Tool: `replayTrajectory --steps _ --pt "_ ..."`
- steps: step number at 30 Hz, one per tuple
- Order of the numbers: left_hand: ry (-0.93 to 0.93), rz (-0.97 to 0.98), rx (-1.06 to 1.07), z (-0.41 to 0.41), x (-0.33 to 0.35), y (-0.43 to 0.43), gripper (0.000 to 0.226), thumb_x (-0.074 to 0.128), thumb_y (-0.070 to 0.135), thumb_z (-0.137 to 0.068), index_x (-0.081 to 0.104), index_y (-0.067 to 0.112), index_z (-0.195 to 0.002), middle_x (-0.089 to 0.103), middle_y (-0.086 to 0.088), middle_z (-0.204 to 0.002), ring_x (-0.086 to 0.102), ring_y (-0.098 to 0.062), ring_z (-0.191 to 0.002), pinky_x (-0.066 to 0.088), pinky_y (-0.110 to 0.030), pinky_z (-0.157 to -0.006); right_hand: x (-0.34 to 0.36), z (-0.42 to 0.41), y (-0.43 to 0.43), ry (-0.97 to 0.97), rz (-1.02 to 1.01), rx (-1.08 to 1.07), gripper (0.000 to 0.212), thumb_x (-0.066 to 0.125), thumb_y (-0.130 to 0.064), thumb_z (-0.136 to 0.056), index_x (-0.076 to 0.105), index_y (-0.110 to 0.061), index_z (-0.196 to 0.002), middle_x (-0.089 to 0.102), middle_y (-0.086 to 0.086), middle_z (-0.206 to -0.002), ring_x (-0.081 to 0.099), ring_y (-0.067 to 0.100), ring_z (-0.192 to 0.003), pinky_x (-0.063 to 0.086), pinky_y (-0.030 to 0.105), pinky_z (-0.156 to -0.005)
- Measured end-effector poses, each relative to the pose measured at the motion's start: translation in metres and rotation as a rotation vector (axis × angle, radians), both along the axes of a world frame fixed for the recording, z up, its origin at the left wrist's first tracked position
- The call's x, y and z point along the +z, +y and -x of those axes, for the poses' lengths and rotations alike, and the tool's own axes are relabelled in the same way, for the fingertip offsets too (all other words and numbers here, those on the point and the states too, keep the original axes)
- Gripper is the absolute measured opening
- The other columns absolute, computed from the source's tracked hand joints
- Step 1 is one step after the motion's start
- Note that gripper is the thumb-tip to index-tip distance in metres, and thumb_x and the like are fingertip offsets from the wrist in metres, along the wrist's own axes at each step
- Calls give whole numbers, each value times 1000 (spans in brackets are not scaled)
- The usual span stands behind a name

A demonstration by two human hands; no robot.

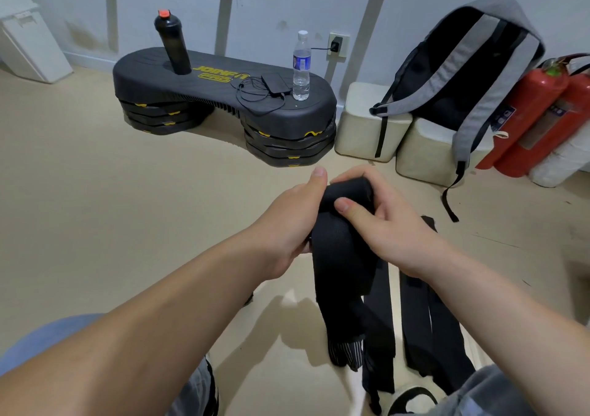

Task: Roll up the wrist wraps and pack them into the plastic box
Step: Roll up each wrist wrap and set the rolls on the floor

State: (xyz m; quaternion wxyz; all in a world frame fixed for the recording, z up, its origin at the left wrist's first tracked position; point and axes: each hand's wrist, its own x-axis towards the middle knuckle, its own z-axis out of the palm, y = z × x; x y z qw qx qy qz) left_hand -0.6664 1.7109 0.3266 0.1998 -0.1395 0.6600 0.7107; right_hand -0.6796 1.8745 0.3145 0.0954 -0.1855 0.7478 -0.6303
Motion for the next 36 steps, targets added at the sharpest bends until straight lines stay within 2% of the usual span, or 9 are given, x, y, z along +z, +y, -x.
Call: replayTrajectory --steps 5,11,18,21,24,27,29,32,36 --pt "108 152 3 -2 -4 0 45 54 57 -105 65 15 -118 76 -7 -114 74 -24 -108 61 -46 -98 1 4 5 -254 -14 -40 17 61 -23 -107 59 -17 -123 72 6 -116 69 16 -109 56 36 -95" --pt "354 289 53 -8 2 -5 9 63 38 -104 61 30 -109 72 2 -103 71 -17 -97 60 -40 -88 10 5 -1 -567 98 171 62 23 -61 -109 61 -26 -143 72 1 -136 66 20 -130 47 44 -109" --pt "346 69 -1 -5 9 -14 31 68 9 -100 61 27 -125 72 0 -112 73 -12 -94 60 -30 -78 5 8 -3 -470 347 -38 18 56 -11 -106 61 -13 -123 74 17 -117 72 26 -103 59 40 -89" --pt "203 19 -30 -2 9 -11 28 62 38 -105 62 25 -130 75 -1 -123 75 -17 -110 61 -43 -96 3 7 -1 -317 308 -26 18 59 -2 -104 61 -16 -115 72 8 -105 70 17 -96 59 31 -81" --pt "131 105 -68 1 4 -11 51 44 65 -105 63 23 -128 77 -4 -120 77 -21 -107 62 -50 -96 -2 6 4 -26 28 -45 25 67 -10 -96 62 -26 -114 69 8 -103 66 14 -93 58 32 -85" --pt "179 142 -60 4 2 -12 51 47 62 -106 66 18 -124 78 -6 -116 77 -22 -106 62 -51 -97 -2 5 6 76 -65 -89 27 71 -12 -95 63 -29 -115 69 6 -105 66 18 -93 57 34 -85" --pt "220 92 -9 5 4 -13 44 53 55 -106 68 16 -121 79 -7 -114 77 -19 -104 61 -43 -94 4 4 6 -62 74 -90 26 73 -6 -96 66 -20 -117 73 2 -107 69 13 -92 58 31 -78" --pt "269 39 62 4 6 -11 31 61 43 -106 67 16 -119 77 -9 -115 76 -21 -104 61 -39 -89 11 6 5 -382 153 -19 43 70 -43 -98 68 -14 -130 74 17 -126 71 29 -105 55 42 -86" --pt "347 59 23 -1 5 -11 12 66 27 -105 63 24 -116 73 -9 -109 74 -21 -97 62 -45 -88 7 12 5 -450 49 -2 62 42 -73 -100 73 -28 -129 76 11 -127 67 34 -126 46 57 -112"
